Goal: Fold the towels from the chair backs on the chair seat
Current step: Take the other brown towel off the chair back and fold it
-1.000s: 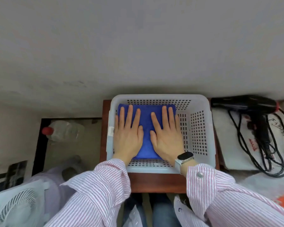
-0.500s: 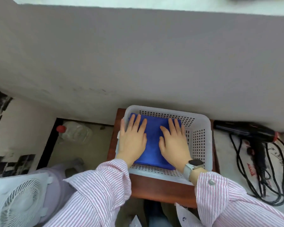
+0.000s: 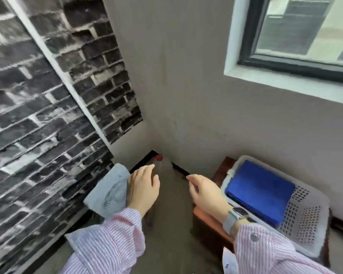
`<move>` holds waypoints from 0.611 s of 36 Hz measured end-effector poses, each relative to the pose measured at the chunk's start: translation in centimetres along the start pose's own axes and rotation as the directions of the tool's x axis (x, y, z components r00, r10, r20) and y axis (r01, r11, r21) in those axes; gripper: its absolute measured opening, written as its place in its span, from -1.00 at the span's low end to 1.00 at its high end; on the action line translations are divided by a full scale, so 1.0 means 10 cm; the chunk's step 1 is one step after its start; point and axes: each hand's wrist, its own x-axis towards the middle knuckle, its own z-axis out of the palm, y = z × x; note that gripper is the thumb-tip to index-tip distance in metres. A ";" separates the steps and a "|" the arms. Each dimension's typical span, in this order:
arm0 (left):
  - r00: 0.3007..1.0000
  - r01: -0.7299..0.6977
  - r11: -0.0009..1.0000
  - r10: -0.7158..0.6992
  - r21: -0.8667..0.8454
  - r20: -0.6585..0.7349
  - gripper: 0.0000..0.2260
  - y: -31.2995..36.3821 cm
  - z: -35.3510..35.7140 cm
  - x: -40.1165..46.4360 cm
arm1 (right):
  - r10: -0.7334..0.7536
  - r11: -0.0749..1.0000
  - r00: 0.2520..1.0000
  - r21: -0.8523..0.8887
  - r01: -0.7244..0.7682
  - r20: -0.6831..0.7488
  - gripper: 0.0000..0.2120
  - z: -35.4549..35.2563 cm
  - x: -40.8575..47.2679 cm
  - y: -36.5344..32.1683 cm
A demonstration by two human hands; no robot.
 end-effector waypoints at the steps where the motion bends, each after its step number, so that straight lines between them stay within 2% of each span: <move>1: 0.998 0.055 0.998 -0.055 0.014 -0.008 -0.65 -0.23 -0.17 -0.18 | -0.034 0.999 0.999 0.009 0.034 0.022 -0.68 0.12 -0.07 -0.24; 6: 0.957 0.276 0.961 -0.278 -0.030 -0.083 -0.66 -1.37 -0.93 -1.33 | -0.227 0.974 0.961 0.040 0.224 0.160 -0.74 0.83 -0.55 -1.44; 10: 0.883 0.429 0.900 -0.436 -0.075 -0.177 -0.67 -2.12 -1.48 -2.43 | -0.373 0.926 0.871 0.064 0.373 0.320 -0.80 1.52 -1.00 -2.37; 12: 0.812 0.531 0.843 -0.534 -0.083 -0.236 -0.67 -2.44 -1.72 -2.93 | -0.456 0.884 0.795 0.102 0.456 0.400 -0.83 1.84 -1.22 -2.77; 15: 0.695 0.650 0.750 -0.652 -0.123 -0.302 -0.54 -2.86 -2.03 -3.61 | -0.555 0.815 0.671 0.162 0.556 0.491 -0.82 2.29 -1.55 -3.34; 19: 0.534 0.762 0.624 -0.757 -0.174 -0.378 -0.67 -3.33 -2.31 -4.30 | -0.601 0.759 0.549 0.199 0.620 0.581 -0.77 2.77 -1.93 -3.99; 22: 0.443 0.804 0.552 -0.804 -0.220 -0.398 -0.59 -3.60 -2.43 -4.67 | -0.633 0.704 0.437 0.240 0.668 0.639 -0.73 3.09 -2.12 -4.41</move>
